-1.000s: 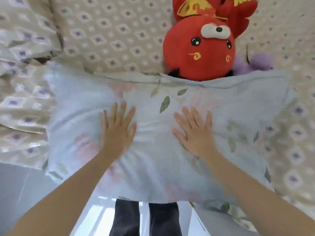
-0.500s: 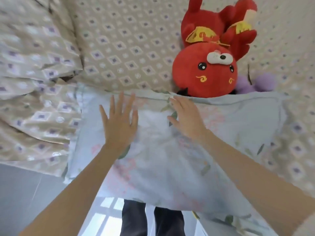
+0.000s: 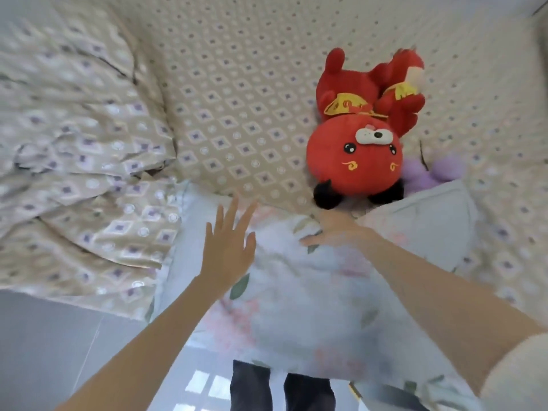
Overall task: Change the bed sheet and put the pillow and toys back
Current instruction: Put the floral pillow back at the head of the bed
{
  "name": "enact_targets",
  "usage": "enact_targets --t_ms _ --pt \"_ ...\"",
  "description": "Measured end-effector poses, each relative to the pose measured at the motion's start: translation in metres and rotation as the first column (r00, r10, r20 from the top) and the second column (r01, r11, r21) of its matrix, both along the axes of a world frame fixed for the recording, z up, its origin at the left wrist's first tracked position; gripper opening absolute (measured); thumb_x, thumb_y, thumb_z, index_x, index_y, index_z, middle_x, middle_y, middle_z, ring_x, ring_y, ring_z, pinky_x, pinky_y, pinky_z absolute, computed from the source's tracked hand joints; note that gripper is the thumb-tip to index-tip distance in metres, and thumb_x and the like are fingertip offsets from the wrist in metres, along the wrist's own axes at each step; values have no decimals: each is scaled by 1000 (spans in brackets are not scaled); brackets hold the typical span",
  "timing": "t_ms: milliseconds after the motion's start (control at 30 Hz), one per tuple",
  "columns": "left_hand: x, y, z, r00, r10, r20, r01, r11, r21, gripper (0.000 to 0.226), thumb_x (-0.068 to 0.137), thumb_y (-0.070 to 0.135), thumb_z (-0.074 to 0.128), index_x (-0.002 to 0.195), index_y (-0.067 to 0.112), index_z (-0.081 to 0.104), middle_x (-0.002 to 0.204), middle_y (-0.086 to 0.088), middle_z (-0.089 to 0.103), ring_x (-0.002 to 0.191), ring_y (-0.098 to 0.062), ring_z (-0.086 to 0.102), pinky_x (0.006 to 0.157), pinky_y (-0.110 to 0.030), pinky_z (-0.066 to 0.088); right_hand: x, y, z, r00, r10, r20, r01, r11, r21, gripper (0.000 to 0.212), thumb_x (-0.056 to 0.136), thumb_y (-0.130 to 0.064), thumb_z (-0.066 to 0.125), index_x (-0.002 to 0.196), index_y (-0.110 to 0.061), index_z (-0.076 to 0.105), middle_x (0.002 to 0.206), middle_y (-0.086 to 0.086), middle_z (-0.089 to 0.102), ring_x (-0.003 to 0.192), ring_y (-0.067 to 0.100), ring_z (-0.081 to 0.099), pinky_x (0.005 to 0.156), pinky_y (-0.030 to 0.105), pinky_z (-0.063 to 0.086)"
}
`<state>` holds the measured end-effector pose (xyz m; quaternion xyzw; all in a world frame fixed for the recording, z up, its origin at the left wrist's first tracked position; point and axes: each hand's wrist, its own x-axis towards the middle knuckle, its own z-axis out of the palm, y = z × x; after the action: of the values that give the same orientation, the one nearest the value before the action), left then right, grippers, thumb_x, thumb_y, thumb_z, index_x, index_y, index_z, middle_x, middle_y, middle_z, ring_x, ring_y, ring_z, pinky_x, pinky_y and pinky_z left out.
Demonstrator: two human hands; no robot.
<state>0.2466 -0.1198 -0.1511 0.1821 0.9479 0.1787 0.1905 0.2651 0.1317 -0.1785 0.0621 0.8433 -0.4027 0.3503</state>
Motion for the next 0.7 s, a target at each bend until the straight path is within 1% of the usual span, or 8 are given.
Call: enact_targets --t_ms 67,167,233,333,500,600,633,700 --pt "6 2 7 999 7 49 -7 1000 17 60 100 28 37 150 39 6 160 4 -8 147 -26 -7 117 -50 8 3 3 20 997 -45 59 52 992 -115 24 85 -29 72 108 -20 72 109 5 71 86 16 72 85 33 57" --pt "14 1 42 998 -2 56 -1 999 47 60 100 27 38 150 39 9 160 5 -7 147 -27 -6 117 -51 14 17 5 80 991 -26 129 38 995 -89 27 81 -41 72 97 -20 77 102 0 74 88 3 70 90 21 49" --pt "15 5 63 1000 -19 15 18 998 55 59 99 26 38 151 38 11 160 4 -4 147 -30 -1 113 -53 22 22 6 114 990 -50 130 58 997 -60 26 76 -49 72 80 -24 80 85 -9 75 86 -6 66 79 5 42" --pt "13 17 99 999 -4 -42 9 994 110 57 100 27 37 151 36 12 160 3 -5 146 -33 0 111 -55 23 29 11 168 991 -109 82 113 992 -51 24 75 -49 71 69 -27 78 80 -13 74 86 -9 63 70 -3 37" --pt "5 41 175 982 55 -182 -10 971 238 58 101 33 32 150 42 1 159 4 -13 146 -30 -11 114 -58 7 41 36 270 926 -359 -114 355 933 -51 23 76 -50 74 70 -27 79 79 -15 74 77 -16 60 65 -2 39" --pt "-2 61 214 974 139 -178 -76 943 324 56 100 41 32 150 43 6 160 2 -7 147 -28 -7 115 -54 8 53 53 326 821 -485 -302 479 872 -99 27 77 -45 76 53 -52 68 56 -32 61 56 -22 54 46 -1 36" --pt "-4 61 214 977 176 -123 -120 922 369 57 100 42 35 150 41 8 160 0 -5 147 -28 -5 115 -51 10 54 55 334 791 -512 -335 503 856 -121 33 79 -43 75 51 -57 64 54 -37 58 59 -21 55 49 -1 37" --pt "-1 81 237 973 229 30 -214 845 491 67 98 45 41 152 32 5 160 -6 -4 147 -26 -3 117 -44 9 67 71 368 673 -629 -388 590 774 -231 16 80 -42 74 65 -42 74 75 -35 66 80 -10 61 70 8 45"
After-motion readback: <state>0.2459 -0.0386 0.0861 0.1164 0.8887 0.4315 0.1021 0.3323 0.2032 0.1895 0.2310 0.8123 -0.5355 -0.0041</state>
